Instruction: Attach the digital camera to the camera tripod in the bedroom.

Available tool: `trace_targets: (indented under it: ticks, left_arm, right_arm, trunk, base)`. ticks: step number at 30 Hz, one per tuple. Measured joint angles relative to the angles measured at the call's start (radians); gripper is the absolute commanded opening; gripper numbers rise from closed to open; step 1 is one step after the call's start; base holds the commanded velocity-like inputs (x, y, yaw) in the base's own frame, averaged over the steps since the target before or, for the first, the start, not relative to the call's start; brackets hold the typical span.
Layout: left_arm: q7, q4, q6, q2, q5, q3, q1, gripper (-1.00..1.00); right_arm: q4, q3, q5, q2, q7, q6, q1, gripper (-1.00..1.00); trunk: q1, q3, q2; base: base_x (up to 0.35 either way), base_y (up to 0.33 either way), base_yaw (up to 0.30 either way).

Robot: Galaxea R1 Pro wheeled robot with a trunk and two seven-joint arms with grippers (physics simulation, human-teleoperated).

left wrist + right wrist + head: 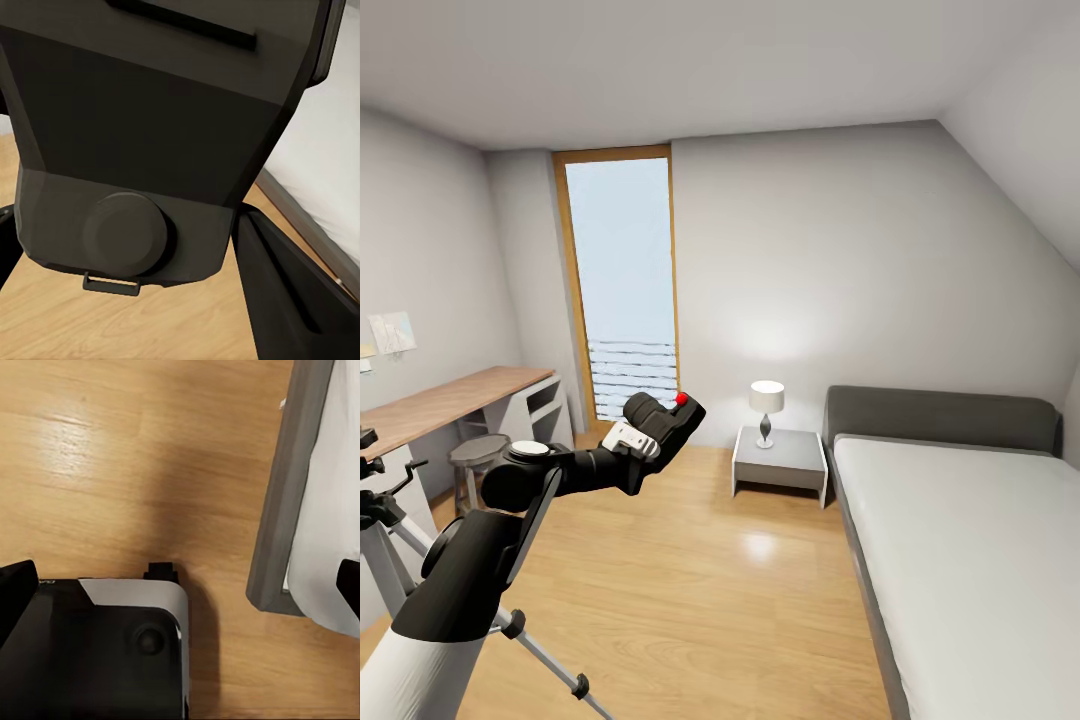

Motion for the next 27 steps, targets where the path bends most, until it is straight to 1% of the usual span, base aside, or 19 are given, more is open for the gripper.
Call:
trace_targets:
  ticks: [2, 5, 13, 19, 27]
  left_arm:
    - [0.000, 0.000, 0.000, 0.000, 0.001, -0.001, 0.000, -1.00]
    - [0.000, 0.000, 0.000, 0.000, 0.001, -0.001, 0.000, -1.00]
    - [0.000, 0.000, 0.000, 0.000, 0.000, -0.002, 0.000, -1.00]
    - [0.000, -0.001, 0.000, 0.000, 0.000, -0.003, 0.000, -1.00]
    - [-0.001, -0.002, 0.000, 0.001, 0.001, -0.009, 0.000, -1.00]
  right_arm:
    - [0.001, 0.000, 0.000, 0.000, 0.002, -0.001, 0.034, 1.00]
    - [0.001, 0.000, 0.000, 0.000, 0.002, -0.001, 0.063, 1.00]
    - [0.001, -0.001, 0.000, 0.000, 0.004, -0.002, 0.122, 1.00]
    - [0.001, -0.002, -0.001, 0.000, 0.005, -0.004, 0.134, 1.00]
    - [0.000, -0.003, -0.001, 0.000, 0.005, -0.007, 0.137, 1.00]
  trunk:
    - [0.000, 0.000, 0.000]
    - [0.000, 0.000, 0.000]
    - [0.000, 0.000, 0.000]
    - [0.000, 0.000, 0.000]
    - [0.000, -0.002, 0.000]
  base:
    - [0.000, 0.000, 0.000]
    - [0.000, 0.000, 0.000]
    - [0.000, 0.000, 0.000]
    - [0.000, 0.000, 0.038]
    - [0.000, 0.000, 0.190]
